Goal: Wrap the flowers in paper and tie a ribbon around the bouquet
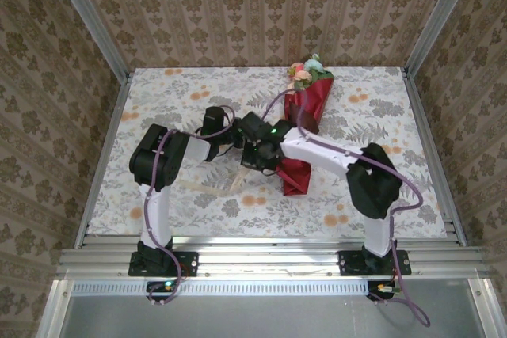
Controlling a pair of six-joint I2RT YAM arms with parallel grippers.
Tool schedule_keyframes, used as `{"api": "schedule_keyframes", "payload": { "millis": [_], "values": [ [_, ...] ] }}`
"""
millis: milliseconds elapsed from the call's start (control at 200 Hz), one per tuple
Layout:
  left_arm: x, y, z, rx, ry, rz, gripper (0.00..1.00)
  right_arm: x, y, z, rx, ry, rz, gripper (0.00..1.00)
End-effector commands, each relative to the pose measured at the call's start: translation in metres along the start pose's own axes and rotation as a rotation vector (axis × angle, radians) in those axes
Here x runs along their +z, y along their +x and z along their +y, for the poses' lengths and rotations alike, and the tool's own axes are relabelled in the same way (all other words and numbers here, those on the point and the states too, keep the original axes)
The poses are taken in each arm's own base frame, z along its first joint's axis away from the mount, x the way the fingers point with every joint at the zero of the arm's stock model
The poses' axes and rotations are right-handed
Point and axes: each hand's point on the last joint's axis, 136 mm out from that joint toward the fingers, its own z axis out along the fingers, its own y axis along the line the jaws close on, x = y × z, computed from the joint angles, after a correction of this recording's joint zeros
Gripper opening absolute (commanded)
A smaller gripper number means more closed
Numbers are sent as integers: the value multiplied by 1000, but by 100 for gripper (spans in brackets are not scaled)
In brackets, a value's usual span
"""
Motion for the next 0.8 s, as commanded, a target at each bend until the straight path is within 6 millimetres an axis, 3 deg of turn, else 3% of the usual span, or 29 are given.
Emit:
{"api": "schedule_keyframes", "payload": {
  "millis": [0, 75, 90, 135, 325, 445, 600, 795],
  "values": [
    [5, 12, -13, 25, 29, 35, 0, -25, 36, -15, -68, -38, 244, 0],
    [6, 11, -15, 25, 33, 30, 0, -41, 40, -21, -76, -61, 293, 0],
    [12, 21, -9, 31, 18, 49, 0, -44, 40, -22, -77, -69, 298, 0],
    [14, 23, -8, 33, 17, 50, 0, -53, 39, -22, -77, -107, 307, 0],
    [17, 29, -11, 41, 22, 50, 0, -87, 10, -41, -30, -176, 272, 0],
    [18, 32, -12, 45, 23, 50, 0, -103, 7, -63, -25, -158, 301, 0],
    [21, 40, -14, 55, 27, 56, 0, -117, 3, -92, -35, -103, 287, 0],
    [23, 52, -22, 71, 31, 66, 0, -123, -17, -124, -7, -57, 253, 0]
  ]
}}
